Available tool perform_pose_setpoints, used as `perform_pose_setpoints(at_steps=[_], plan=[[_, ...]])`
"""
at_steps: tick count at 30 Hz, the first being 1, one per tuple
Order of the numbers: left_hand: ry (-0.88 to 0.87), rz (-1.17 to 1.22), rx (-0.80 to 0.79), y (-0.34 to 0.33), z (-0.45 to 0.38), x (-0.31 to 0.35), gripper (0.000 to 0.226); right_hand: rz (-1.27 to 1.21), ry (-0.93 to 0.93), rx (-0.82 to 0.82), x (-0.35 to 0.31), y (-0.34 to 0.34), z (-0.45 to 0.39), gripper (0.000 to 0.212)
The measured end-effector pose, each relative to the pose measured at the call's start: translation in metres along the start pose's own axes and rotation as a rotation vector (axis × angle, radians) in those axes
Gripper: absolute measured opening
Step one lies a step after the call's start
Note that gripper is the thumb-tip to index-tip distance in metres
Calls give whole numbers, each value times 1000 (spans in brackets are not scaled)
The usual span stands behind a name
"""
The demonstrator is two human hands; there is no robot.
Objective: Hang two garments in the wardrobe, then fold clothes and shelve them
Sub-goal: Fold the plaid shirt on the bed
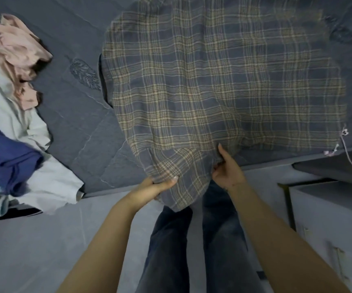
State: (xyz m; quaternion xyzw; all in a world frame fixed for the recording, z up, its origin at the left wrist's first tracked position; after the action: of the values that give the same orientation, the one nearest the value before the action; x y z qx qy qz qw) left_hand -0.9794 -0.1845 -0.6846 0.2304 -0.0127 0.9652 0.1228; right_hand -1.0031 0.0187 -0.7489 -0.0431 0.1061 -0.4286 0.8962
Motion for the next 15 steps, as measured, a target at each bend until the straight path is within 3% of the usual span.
perform_pose_setpoints(at_steps=[1,4,7,11,13,15], plan=[[-14,-42,-8,0,3,2,46,-71,12,22,2,6,3,22],[-59,19,17,8,12,10,30,-124,141,86,5,29,18,33],[-44,178,30,18,22,18,28,-48,211,59,12,35,37,26],[-41,355,-82,18,35,15,61,-29,231,-50,15,18,51,29],[-12,270,-99,14,40,-1,88,-48,251,-80,9,9,53,23],[13,162,-128,10,43,-20,88,-52,267,-99,1,4,52,18]])
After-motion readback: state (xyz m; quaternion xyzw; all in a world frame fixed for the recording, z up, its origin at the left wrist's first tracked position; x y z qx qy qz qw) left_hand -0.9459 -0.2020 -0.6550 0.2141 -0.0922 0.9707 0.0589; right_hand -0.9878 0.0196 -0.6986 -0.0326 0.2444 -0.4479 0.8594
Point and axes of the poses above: each hand's wrist, its own z-axis away from the middle knuckle, its own y-axis out of the back of the hand, x = y × z, the point moved 10 cm from there along -z, towards the middle knuckle, and after that the axes turned 11 degrees about x, right-handed, at the moved point
